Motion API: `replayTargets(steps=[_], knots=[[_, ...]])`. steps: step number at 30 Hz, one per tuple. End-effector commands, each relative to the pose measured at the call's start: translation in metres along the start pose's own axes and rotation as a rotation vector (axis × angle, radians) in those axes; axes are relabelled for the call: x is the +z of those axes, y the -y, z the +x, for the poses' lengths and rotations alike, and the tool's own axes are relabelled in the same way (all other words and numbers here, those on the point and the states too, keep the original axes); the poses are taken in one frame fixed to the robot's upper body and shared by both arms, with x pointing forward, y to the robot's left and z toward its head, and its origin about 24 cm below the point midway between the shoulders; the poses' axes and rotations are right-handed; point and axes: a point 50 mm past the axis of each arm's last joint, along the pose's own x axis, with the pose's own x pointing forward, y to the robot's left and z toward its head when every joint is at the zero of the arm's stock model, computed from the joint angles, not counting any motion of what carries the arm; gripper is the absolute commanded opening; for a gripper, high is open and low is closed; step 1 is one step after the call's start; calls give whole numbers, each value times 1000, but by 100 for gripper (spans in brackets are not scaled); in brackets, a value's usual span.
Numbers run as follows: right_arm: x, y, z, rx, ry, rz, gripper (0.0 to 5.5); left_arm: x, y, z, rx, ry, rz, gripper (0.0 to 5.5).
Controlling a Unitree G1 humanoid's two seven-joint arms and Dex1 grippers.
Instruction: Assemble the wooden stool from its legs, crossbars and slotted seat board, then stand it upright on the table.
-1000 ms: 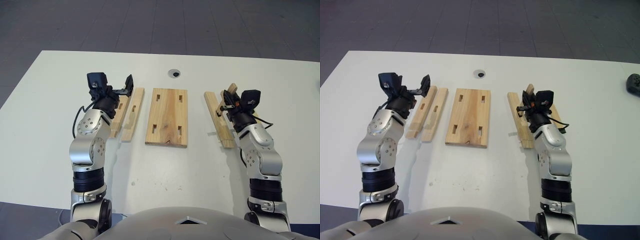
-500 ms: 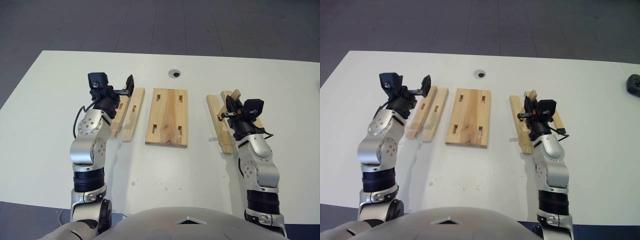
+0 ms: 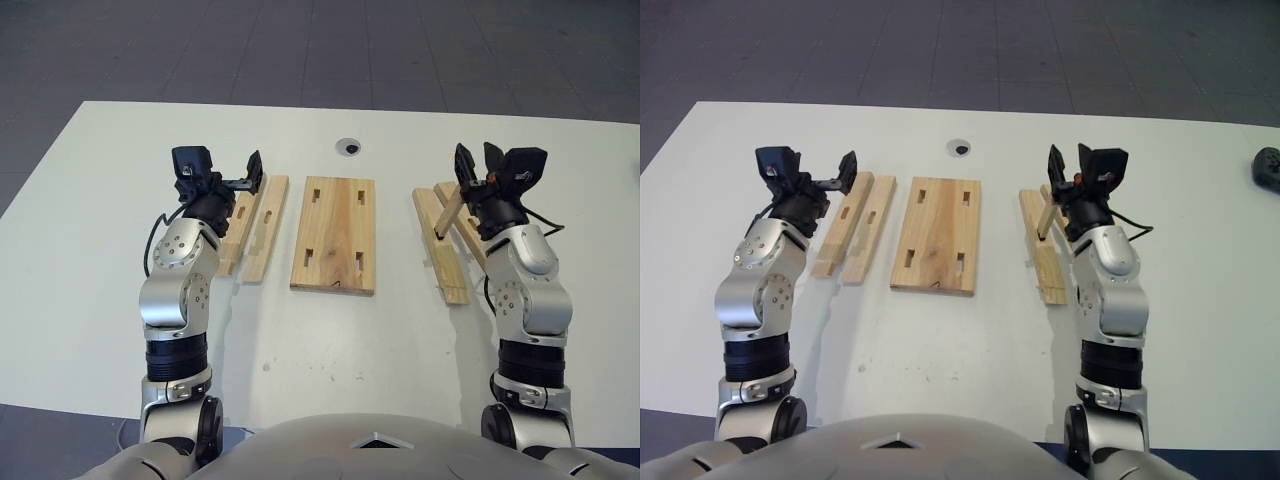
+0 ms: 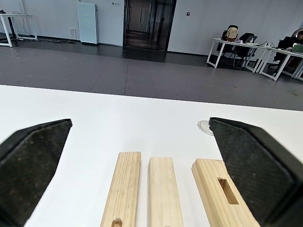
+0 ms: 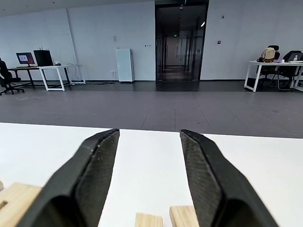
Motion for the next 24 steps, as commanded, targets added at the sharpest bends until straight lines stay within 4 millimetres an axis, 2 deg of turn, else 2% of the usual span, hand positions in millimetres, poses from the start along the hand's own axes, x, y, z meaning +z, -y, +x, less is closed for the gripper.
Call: replayTargets(steps=[1,2,7,13,21,24], knots=[[30,-10,11,31,62,30,317,0,0,2,0,4,4,540],[34,-11,12,37,72,27,335,0,1,2,1,5,3,540],[43,-7,24,53,79,1,250,-1,0,2,9,7,-1,540],[32,0,32,108,-4,17,153,-1,0,1,26,20,-6,540],[4,1,38,151,-121,31,18,-4,4,-1,34,21,-18,540],[7,2,38,152,-105,32,2,-4,3,-1,36,22,-19,540]])
